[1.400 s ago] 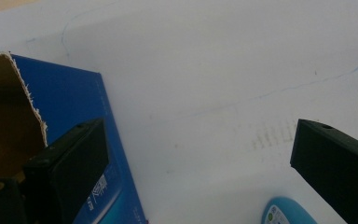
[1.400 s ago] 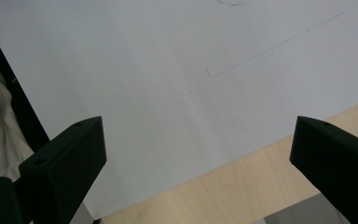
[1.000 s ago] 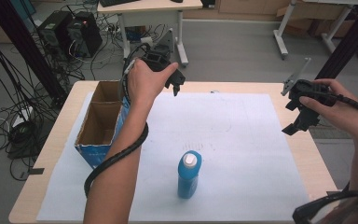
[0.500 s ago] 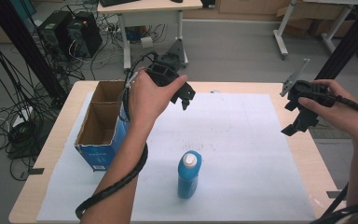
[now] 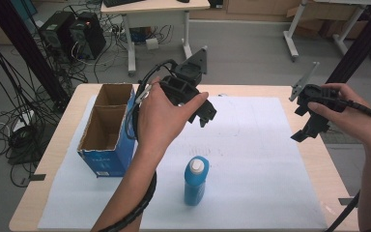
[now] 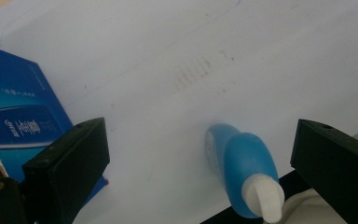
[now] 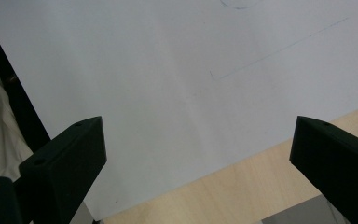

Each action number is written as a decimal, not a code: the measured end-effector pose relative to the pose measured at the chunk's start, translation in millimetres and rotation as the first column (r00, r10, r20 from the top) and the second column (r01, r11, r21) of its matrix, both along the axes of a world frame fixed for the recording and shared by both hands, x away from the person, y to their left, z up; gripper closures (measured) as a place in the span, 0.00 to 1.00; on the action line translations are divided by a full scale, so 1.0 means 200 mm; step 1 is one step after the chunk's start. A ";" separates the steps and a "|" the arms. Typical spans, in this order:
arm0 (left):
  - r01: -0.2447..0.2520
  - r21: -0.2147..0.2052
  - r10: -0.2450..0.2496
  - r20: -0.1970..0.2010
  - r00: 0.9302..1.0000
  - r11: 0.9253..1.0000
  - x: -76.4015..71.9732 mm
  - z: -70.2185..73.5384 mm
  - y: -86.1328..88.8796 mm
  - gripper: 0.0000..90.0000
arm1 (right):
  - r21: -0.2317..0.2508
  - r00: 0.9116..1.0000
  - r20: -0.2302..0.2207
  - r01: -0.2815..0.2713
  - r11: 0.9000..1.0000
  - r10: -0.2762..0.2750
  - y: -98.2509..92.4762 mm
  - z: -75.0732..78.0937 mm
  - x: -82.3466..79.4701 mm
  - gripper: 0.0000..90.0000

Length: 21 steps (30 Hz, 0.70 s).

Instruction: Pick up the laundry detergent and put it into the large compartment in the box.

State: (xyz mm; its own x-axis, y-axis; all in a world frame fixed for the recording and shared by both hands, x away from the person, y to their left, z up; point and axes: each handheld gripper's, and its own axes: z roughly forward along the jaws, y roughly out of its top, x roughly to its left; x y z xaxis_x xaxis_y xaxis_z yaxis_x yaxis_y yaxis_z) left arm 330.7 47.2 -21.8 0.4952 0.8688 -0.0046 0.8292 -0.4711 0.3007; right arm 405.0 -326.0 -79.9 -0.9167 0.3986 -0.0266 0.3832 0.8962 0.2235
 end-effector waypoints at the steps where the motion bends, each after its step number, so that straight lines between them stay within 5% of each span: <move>1: 0.003 0.001 -0.003 0.002 1.000 1.000 -0.02 0.00 -0.01 0.05 | 0.002 1.000 0.001 0.000 1.000 0.000 0.00 0.00 0.00 0.04; 21: 0.021 -0.001 -0.021 -0.002 1.000 1.000 -0.22 -0.03 -0.08 0.05 | 0.010 1.000 0.012 -0.018 1.000 0.018 -0.01 0.01 -0.05 0.04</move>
